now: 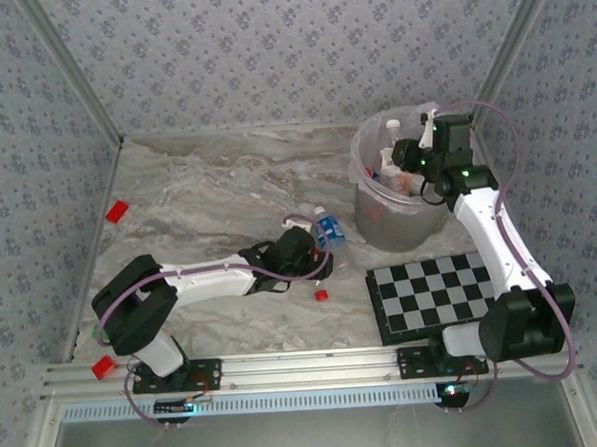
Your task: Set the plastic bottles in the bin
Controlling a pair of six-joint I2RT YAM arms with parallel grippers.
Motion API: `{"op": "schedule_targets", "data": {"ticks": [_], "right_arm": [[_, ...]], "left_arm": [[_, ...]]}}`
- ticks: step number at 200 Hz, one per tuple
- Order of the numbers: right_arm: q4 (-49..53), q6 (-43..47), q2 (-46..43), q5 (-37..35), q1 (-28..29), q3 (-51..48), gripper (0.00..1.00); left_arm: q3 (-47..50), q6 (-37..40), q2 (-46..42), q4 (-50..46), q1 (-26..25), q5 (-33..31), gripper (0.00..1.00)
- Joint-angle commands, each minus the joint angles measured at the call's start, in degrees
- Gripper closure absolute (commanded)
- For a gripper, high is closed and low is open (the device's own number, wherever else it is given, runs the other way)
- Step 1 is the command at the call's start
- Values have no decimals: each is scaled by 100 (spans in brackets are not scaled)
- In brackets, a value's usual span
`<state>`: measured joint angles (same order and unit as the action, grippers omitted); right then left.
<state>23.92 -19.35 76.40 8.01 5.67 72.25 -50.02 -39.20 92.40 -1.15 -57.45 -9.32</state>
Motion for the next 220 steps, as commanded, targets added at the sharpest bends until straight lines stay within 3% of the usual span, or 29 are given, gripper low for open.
{"op": "schedule_targets", "data": {"ticks": [1,40,103,147,175,220], "right_arm": [[1539,53,-95,185,89,260,58],[1946,154,-599,380,-192,1170,40],[1848,201,-1426,877,-471,1001,37],[1621,192,-1623,2178,-420,569,38],[1151,-68,-1843,2679,-92,-66,38],[677,-199,-2268,2092,928,-744,39]], "left_arm": [[-172,-129,184,-204,-29,-147,10],[-156,-326,282,-220,-29,-309,21],[-267,-270,290,-244,-13,-429,41],[-219,-24,-227,-443,56,-645,50],[268,90,-940,-99,252,-616,54],[1100,299,-2412,296,610,-291,58]]}}
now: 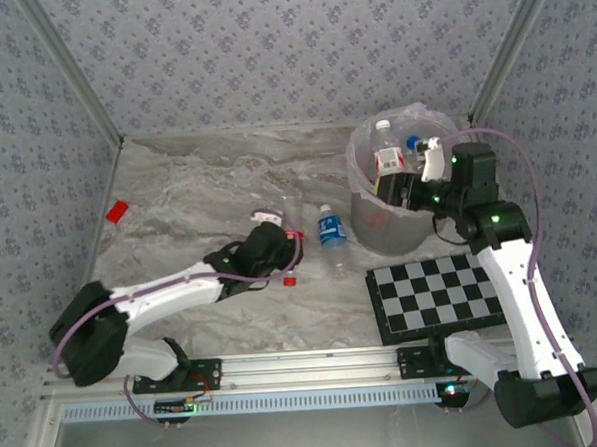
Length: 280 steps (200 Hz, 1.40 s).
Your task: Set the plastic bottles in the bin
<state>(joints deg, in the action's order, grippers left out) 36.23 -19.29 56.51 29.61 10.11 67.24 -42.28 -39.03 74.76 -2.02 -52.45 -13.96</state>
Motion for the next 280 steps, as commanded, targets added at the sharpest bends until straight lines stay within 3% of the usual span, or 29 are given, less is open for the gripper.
{"op": "schedule_targets", "data": {"ticks": [1,45,76,113,148,176,213,244,264,280], "right_arm": [[-568,-206,-280,-77,519,-245,39],[-1033,-325,216,-389,1710,-142,38],[-1306,-268,674,-649,2268,61,28],[-1563,-293,1142,-639,2600,427,17],[-1874,-423,1441,-552,2664,469,16],[-1999,-541,1762,-456,2686,617,25],[-1935,-462,1849,-486,2679,858,52],[-1209,74,1684,-910,2466,1492,61],[-518,619,1524,-1459,2141,2228,67],[210,911,1473,-1845,1755,2921,74]], "left_arm": [[343,299,-683,407,111,186,58],[898,646,-1995,1484,172,1144,55],[954,650,-2324,2022,164,1673,54],[972,545,-2245,2649,160,1957,54],[910,607,-2193,2765,164,2058,53],[871,597,-2183,2863,156,2178,53],[844,642,-2177,2797,152,2169,51],[869,707,-2361,2394,160,1945,17],[887,803,-2577,1953,164,1641,8],[927,861,-2730,1639,157,1456,7]]}}
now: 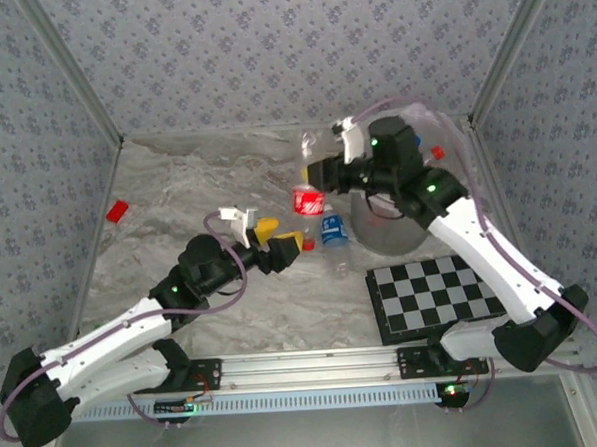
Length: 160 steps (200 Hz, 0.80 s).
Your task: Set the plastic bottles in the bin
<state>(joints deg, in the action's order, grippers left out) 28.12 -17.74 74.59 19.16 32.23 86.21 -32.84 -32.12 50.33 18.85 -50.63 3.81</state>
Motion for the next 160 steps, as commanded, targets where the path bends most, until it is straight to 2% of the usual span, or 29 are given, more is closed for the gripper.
{"op": "schedule_targets", "data": {"ticks": [1,34,56,72,104,160], "right_arm": [[1077,781,-337,-835,-482,1066,74],[1907,1503,-278,-2030,-1347,2047,78],[2118,1689,63,-2078,-2171,2441,80],[2434,1828,478,-2053,-2500,2810,80],[3172,2040,1184,-1951,-2782,3290,81],[3957,2112,1876,-1435,-2801,3209,83]], "left_arm": [[-19,175,-295,-464,-21,-325,7],[215,52,-508,-650,-12,-520,7],[372,-46,-591,-667,-9,-570,7],[401,-66,-639,-810,-8,-647,7],[427,-75,-707,-1082,-9,-743,7],[574,-76,-970,-1261,0,-925,8]]}}
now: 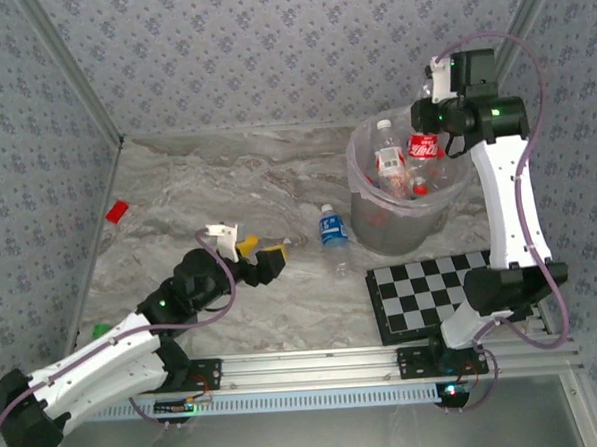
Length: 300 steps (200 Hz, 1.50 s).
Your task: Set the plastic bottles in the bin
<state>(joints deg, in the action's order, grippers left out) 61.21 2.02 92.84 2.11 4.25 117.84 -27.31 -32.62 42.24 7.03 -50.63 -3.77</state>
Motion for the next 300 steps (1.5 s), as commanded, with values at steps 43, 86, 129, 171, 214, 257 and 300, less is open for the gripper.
{"op": "schedule_targets", "data": {"ticks": [43,86,129,171,214,257,300], "right_arm": [[1026,-86,507,308,51,-346,83],[1048,-333,989,583,145,-806,82],[1147,-473,1287,650,307,-947,80],[1221,-747,852,943,344,-668,76],[1723,-743,748,793,326,250,30],[2032,-708,833,530,231,1443,26],[1787,-758,960,463,51,1552,33]], "left_arm": [[68,-11,-175,-112,21,-171,8],[68,1,-173,-184,71,-165,8],[51,1,-211,-271,91,-145,8],[50,-7,-203,-276,111,-142,8],[-17,44,-32,-202,166,-94,8],[-121,81,178,-152,190,40,7],[-110,54,212,-123,195,79,7]]}}
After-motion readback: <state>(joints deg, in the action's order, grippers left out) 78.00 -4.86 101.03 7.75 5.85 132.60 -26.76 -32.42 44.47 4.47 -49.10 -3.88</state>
